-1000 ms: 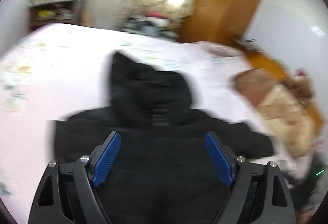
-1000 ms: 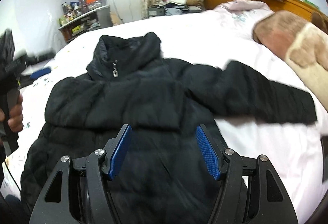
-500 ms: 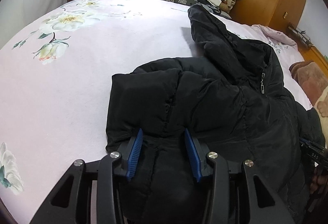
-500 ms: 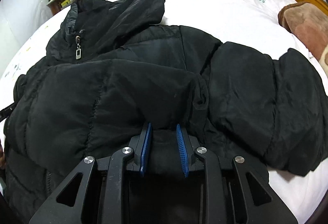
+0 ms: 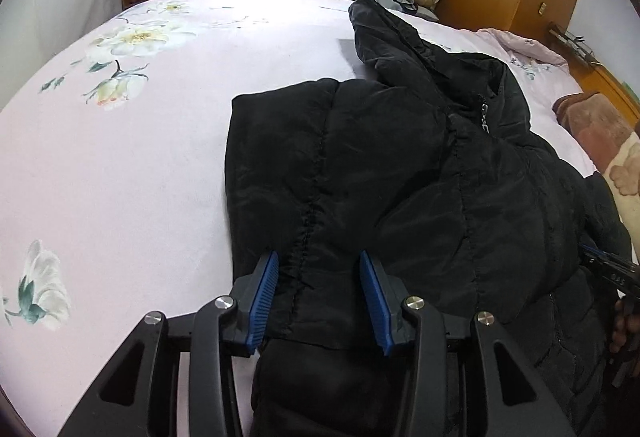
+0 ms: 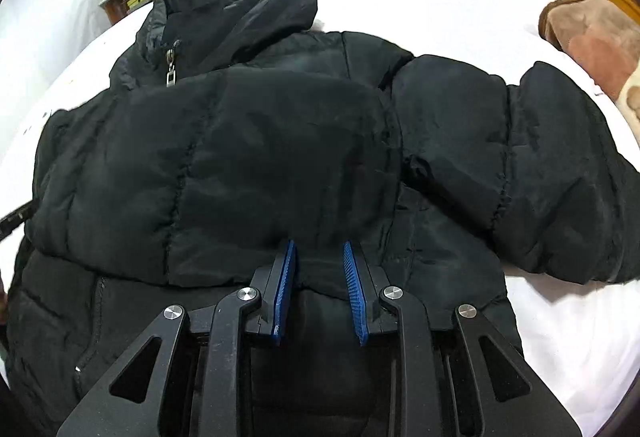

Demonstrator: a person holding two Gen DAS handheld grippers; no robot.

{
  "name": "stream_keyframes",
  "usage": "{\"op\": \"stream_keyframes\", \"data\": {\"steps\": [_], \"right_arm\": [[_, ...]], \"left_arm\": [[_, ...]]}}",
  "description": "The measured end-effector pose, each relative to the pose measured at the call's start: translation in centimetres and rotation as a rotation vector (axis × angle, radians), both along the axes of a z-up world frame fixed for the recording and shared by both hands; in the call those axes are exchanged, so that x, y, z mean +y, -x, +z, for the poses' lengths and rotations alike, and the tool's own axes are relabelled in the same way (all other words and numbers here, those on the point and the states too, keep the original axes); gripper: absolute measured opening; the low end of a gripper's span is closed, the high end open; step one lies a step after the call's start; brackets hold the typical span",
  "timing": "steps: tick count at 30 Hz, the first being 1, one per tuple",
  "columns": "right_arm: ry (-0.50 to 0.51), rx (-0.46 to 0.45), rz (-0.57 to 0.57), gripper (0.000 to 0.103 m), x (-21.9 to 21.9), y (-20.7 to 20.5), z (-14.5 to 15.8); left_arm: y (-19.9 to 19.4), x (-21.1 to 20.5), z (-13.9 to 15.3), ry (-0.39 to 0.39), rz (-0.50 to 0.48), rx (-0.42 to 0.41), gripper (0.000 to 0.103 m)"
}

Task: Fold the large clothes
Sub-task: 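Withdraw the left gripper and move the right gripper to the other sleeve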

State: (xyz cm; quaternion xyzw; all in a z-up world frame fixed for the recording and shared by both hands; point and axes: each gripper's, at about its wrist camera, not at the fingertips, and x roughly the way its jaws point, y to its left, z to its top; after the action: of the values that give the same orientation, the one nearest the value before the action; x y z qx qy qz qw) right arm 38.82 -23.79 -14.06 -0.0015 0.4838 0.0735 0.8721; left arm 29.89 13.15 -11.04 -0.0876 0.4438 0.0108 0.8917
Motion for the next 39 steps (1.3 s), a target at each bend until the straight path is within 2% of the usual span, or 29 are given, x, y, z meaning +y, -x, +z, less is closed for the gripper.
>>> {"op": "stream_keyframes", "data": {"steps": [3,8,9,11,13,20,24,28,33,37,39], "right_arm": [[0.007,-0.007,-0.009,0.026,0.0,0.8,1.5],[-0.043,-0.064,-0.044,0.028,-1.7,5.7,5.8],[-0.050,-0.076,-0.049,0.030,-2.1,6.9,6.5],[-0.064,-0.097,-0.066,0.044,-3.1,9.5,7.9],[-0.072,-0.113,-0.090,0.048,-4.0,12.2,9.3],[-0.075,-0.162,-0.118,0.048,-5.5,20.2,12.4],[-0.075,-0.174,-0.121,0.048,-6.0,23.0,13.2],[-0.084,-0.181,-0.139,0.048,-7.1,24.2,13.3],[-0.117,-0.182,-0.188,0.049,-9.2,24.0,13.2],[-0.133,-0.173,-0.229,0.058,-11.1,22.5,12.4],[-0.133,-0.167,-0.248,0.058,-12.1,21.6,11.9]], "left_arm": [[0.6,-0.5,1.2,-0.025,0.000,0.012,0.045],[4.6,-2.6,4.9,-0.012,-0.042,-0.032,0.045],[5.6,-3.2,5.6,-0.011,-0.053,-0.042,0.046],[8.0,-4.4,7.2,-0.017,-0.075,-0.065,0.052],[10.2,-5.5,8.5,-0.022,-0.085,-0.085,0.057],[16.4,-9.3,11.2,-0.021,-0.116,-0.116,0.061],[18.9,-10.3,11.9,-0.007,-0.131,-0.123,0.063],[19.9,-11.5,12.1,-0.014,-0.140,-0.118,0.064],[19.1,-12.2,12.2,-0.024,-0.138,-0.123,0.064],[17.2,-12.6,11.7,-0.032,-0.136,-0.119,0.064],[16.1,-12.9,11.4,-0.047,-0.136,-0.120,0.064]]}}
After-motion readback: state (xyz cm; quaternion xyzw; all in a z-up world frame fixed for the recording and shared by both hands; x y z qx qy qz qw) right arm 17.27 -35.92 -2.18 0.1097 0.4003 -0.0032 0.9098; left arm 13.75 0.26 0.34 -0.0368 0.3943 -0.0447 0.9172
